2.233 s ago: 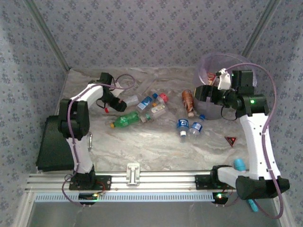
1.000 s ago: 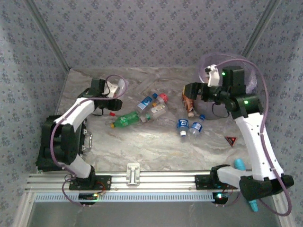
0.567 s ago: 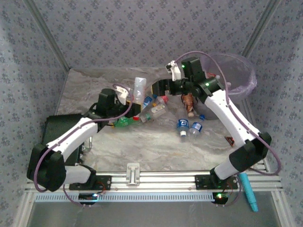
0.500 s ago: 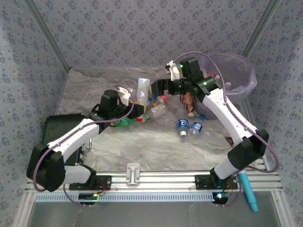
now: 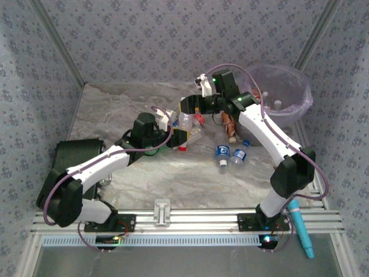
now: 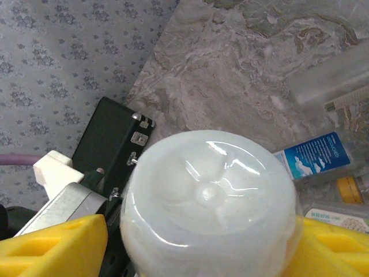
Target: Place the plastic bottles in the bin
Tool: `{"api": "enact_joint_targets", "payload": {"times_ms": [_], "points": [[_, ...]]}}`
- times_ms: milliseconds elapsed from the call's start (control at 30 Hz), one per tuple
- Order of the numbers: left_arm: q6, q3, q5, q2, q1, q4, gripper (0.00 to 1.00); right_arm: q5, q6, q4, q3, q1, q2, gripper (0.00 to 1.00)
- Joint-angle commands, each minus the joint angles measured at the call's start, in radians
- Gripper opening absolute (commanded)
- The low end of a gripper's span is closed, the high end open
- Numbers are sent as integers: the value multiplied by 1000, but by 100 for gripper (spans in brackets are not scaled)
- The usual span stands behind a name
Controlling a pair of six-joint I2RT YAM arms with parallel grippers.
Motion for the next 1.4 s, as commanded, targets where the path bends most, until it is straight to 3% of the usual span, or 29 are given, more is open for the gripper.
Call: {"api": "enact_joint_targets", "payload": {"times_ms": [0, 200, 333, 467, 633, 1033, 1233, 1367], "points": [[-12, 49, 26, 8, -12, 53, 50, -27, 0, 18, -4, -2, 3, 68], [-6, 69, 26, 22, -15, 33, 53, -25, 5, 17, -9, -22, -14, 55], [-4, 80, 23, 18, -15, 20, 66, -19, -5, -6, 15, -33, -24, 51], [1, 91, 11, 7, -15, -3, 88, -3, -33, -51, 58, -49, -41, 50], [30, 94, -36, -43, -15, -85, 96, 71, -120, -185, 151, -88, -68, 49], [123, 40, -222, -214, 8, -359, 100, 90, -165, -264, 284, -401, -215, 47], [190, 121, -513, -220, 29, -662, 100, 187, -144, -258, 353, -546, -264, 45], [204, 146, -573, -210, 59, -756, 100, 275, -148, -258, 393, -654, -256, 44]]}}
